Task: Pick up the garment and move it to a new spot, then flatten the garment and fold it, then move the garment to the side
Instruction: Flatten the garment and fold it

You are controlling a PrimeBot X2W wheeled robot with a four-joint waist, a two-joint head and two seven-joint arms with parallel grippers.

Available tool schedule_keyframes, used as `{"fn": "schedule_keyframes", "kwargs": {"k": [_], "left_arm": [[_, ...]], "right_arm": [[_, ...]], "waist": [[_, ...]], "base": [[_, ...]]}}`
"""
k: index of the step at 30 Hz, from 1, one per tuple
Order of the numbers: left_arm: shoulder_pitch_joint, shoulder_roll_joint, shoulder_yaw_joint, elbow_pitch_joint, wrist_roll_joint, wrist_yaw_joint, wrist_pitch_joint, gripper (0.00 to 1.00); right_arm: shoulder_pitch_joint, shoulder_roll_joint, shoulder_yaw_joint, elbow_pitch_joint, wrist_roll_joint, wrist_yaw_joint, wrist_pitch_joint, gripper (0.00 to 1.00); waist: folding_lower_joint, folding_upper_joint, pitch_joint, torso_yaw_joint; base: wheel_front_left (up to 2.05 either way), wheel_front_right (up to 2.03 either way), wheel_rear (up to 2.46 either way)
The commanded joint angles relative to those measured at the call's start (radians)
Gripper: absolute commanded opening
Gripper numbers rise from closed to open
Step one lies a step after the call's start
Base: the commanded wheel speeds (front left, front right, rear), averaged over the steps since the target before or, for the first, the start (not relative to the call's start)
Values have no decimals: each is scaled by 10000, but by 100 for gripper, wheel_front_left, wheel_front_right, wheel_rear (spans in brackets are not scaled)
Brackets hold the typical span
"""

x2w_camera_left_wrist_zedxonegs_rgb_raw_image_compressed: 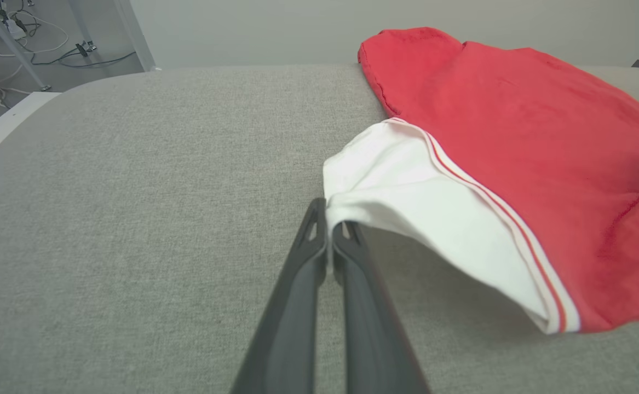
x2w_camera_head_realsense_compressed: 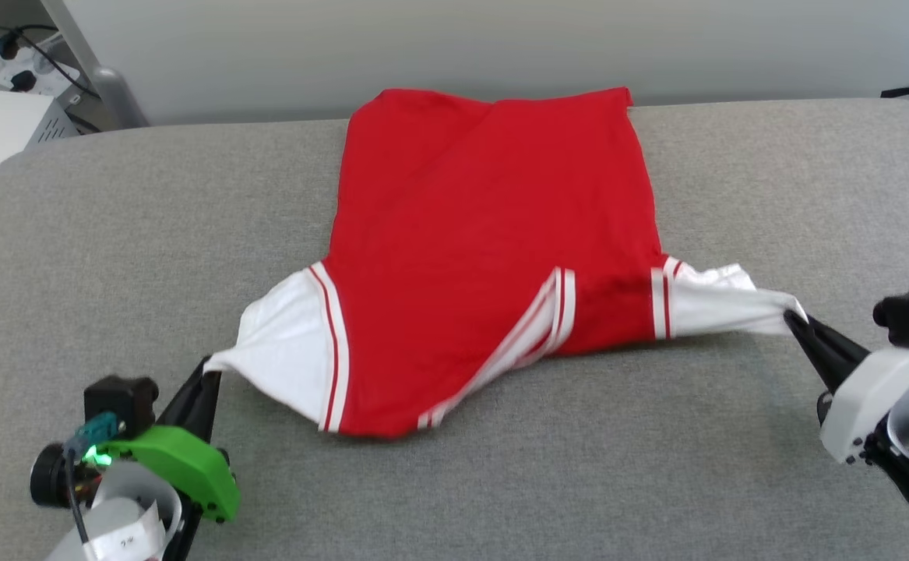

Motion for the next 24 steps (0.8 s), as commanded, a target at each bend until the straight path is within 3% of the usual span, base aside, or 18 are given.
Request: {"fn": "schedule_keyframes", "kwargs": {"k": [1,14,24], "left_arm": [[449,-27,224,-83,42,113,-58,0],[3733,-826,2242,-756,534,379,-58,0],[4391,-1237,2799,-909,1051,189,-58,0]], "right_arm": [[369,-97,-180,-86,-194,-7,-71,0],[4263,-306,-2544,-671,-782,-7,-71,0],[6078,-264,-4046,-1511,-881,-7,599,0]], "waist": [[1,0,-235,-62],[1,0,-788,-164],[1,0,-578,14]], "base": [[0,0,0],[0,0,0],[0,0,0]]}}
